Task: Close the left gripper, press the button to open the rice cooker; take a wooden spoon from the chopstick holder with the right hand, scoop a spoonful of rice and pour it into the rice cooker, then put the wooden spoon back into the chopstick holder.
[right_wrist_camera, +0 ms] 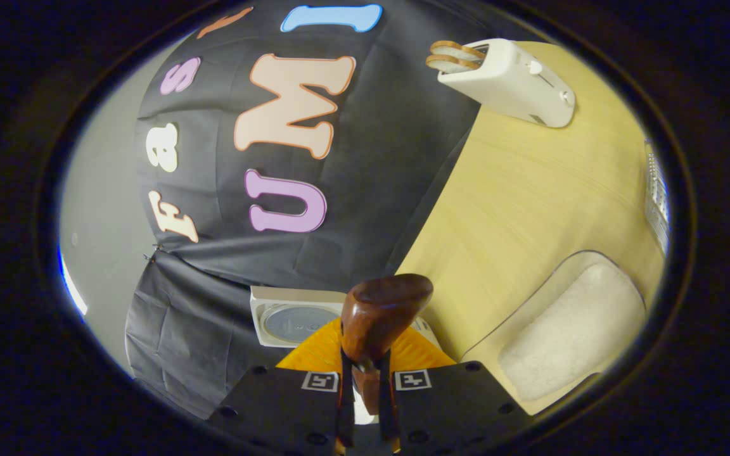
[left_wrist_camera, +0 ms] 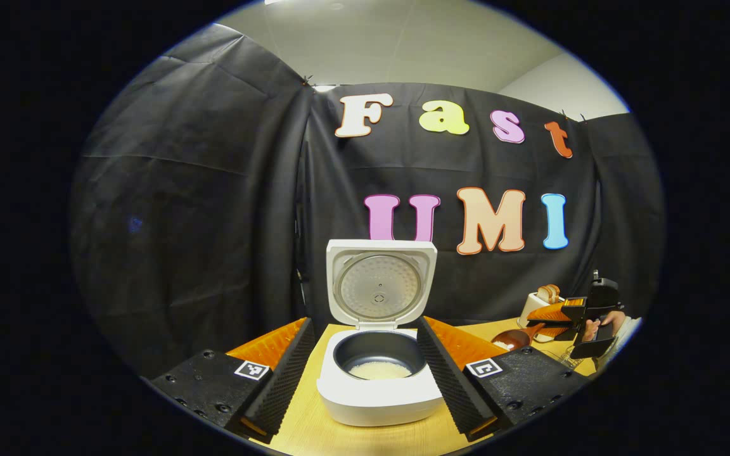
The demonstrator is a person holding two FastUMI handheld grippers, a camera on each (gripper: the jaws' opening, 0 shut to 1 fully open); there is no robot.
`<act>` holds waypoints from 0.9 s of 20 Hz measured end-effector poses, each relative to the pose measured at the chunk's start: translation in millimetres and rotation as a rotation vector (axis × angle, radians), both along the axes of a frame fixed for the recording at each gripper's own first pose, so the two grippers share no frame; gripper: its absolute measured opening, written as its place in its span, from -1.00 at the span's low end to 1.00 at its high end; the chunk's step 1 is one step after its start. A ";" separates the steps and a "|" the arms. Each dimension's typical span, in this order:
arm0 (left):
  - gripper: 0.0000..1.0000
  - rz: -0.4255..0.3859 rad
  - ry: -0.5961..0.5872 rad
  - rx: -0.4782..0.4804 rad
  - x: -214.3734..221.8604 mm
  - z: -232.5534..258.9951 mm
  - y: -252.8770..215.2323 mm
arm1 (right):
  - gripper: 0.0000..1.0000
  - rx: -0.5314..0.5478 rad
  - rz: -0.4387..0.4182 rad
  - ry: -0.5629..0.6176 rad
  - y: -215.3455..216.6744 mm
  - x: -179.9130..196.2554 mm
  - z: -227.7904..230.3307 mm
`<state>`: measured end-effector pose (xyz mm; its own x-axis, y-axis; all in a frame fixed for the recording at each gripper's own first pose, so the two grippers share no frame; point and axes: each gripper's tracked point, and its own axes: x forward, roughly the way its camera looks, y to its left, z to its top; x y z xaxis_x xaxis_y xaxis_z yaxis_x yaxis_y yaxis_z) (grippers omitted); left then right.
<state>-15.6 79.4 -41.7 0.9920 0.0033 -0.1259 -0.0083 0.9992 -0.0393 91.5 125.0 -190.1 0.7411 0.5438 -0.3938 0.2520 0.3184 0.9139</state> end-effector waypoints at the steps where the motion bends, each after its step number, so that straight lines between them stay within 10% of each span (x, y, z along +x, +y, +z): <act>1: 0.92 0.006 -0.001 -0.001 -1.4 0.0 5.3 | -0.63 -0.011 0.012 -0.009 8.8 2.2 2.8; 18: 0.87 0.137 0.034 -0.008 -36.8 -14.7 93.4 | -0.68 -0.253 0.128 -0.175 177.5 67.8 17.5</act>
<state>-52.4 172.8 -56.4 0.9775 0.1374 -0.1603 -0.1462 0.9883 -0.0443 159.3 302.5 -172.6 0.7410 0.5384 -0.4013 0.0417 0.5596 0.8277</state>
